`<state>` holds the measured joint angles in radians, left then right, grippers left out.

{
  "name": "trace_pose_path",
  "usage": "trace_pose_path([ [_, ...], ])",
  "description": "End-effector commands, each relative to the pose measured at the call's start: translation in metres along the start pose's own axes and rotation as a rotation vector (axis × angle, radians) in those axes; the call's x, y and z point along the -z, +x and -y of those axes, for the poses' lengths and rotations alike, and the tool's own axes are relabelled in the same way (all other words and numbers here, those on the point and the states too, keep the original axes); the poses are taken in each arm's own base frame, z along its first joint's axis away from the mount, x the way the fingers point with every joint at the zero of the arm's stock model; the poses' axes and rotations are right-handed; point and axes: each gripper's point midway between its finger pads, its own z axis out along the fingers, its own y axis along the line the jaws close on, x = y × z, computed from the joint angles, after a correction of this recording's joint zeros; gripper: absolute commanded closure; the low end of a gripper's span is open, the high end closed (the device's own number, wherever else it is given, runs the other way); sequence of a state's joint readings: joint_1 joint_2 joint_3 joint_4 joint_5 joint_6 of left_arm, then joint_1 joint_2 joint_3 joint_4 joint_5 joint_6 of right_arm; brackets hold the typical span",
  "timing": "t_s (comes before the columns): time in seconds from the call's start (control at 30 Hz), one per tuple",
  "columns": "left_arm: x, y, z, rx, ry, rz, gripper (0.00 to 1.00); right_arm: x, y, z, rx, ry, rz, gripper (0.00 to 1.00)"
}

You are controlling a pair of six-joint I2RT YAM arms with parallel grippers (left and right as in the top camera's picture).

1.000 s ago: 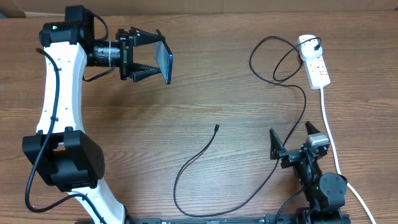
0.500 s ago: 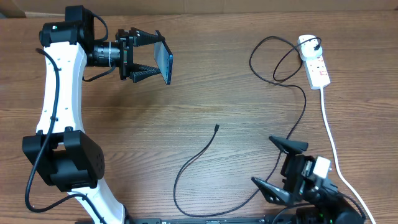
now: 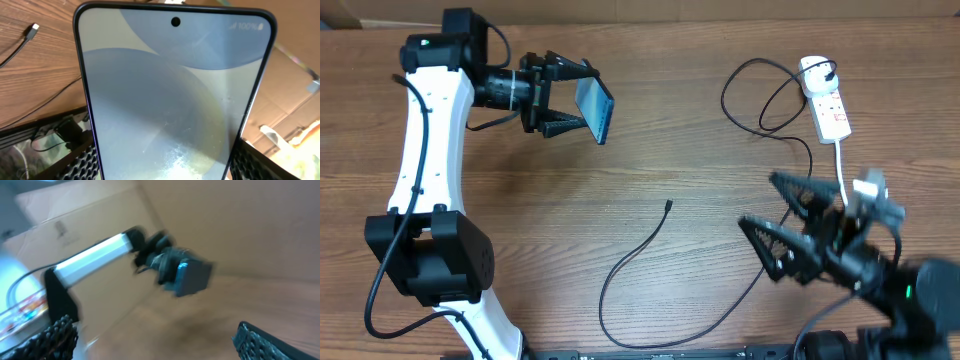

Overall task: Plug charger to phone and switch on socket
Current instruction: 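Swing the right arm up and reach the right gripper toward the phone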

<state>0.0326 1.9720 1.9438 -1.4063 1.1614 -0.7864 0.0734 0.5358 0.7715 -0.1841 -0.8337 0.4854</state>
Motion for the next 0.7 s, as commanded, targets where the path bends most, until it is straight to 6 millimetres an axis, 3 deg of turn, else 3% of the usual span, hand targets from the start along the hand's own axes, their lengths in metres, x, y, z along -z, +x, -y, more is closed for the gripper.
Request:
trace_pose_path([
  [0.0,-0.004,0.016,0.009,-0.033,-0.017,0.009,0.32,-0.012,0.007,-0.036,0.026,-0.298,-0.194,0.00],
  [0.07,-0.011,0.017,0.006,-0.034,-0.045,0.014,0.32,-0.018,0.007,-0.040,0.002,-0.409,-0.248,0.00],
  [0.27,-0.033,0.018,-0.005,-0.009,-0.148,0.061,0.31,-0.050,0.016,0.002,-0.275,-0.346,-0.319,0.00],
  [0.4,-0.048,0.015,-0.010,-0.005,-0.212,0.114,0.32,-0.072,0.033,0.044,-0.423,-0.087,-0.284,0.00],
  [0.47,-0.055,0.013,-0.014,0.001,-0.251,0.147,0.32,-0.075,0.052,0.076,-0.517,0.141,-0.271,0.00],
  [0.53,-0.061,0.012,-0.017,-0.008,-0.281,0.179,0.32,-0.074,0.073,0.096,-0.553,0.300,-0.288,0.00],
  [0.67,-0.070,0.007,-0.027,0.001,-0.365,0.265,0.32,-0.081,0.097,0.098,-0.542,0.382,-0.335,0.00],
])
